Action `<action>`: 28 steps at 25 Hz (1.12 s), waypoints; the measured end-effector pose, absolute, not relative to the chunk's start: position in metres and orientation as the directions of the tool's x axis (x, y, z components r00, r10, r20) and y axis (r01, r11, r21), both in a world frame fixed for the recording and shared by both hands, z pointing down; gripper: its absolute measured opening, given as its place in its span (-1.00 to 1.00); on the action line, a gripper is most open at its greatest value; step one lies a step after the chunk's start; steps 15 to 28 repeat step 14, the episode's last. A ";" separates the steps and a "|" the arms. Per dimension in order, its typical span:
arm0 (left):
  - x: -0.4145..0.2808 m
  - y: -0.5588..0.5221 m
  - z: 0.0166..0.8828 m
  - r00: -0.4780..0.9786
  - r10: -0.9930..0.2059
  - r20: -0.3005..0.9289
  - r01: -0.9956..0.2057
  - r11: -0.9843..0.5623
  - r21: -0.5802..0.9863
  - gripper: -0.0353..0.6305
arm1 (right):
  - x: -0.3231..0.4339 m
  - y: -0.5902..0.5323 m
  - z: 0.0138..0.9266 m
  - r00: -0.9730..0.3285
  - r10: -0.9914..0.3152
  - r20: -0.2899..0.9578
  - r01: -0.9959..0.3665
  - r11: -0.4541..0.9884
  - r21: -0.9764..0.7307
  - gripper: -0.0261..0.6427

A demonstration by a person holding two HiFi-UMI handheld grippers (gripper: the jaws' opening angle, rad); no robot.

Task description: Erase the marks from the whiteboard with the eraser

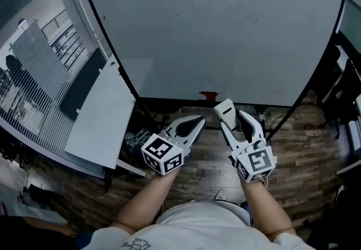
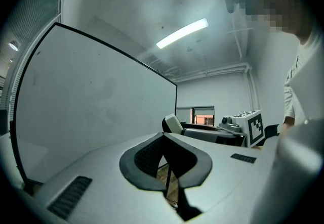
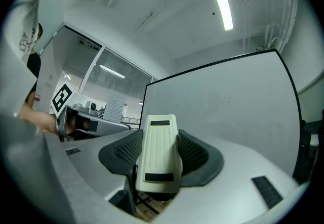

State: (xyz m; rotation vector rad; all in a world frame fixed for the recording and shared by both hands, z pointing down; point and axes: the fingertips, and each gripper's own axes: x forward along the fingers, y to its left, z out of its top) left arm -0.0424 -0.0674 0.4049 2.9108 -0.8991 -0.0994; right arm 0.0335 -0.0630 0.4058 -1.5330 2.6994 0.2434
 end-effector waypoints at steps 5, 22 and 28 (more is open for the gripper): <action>-0.059 -0.050 0.408 0.832 -0.553 -0.042 -0.546 -0.830 0.109 -0.88 | 0.017 -0.046 0.407 -0.500 -0.860 -0.102 -0.865 0.488 0.118 -0.23; -0.080 -0.041 0.407 0.835 -0.548 -0.051 -0.541 -0.834 0.106 -0.88 | -0.006 -0.034 0.407 -0.499 -0.859 -0.112 -0.865 0.487 0.117 -0.23; -0.080 -0.041 0.407 0.835 -0.548 -0.051 -0.541 -0.834 0.106 -0.88 | -0.006 -0.034 0.407 -0.499 -0.859 -0.112 -0.865 0.487 0.117 -0.23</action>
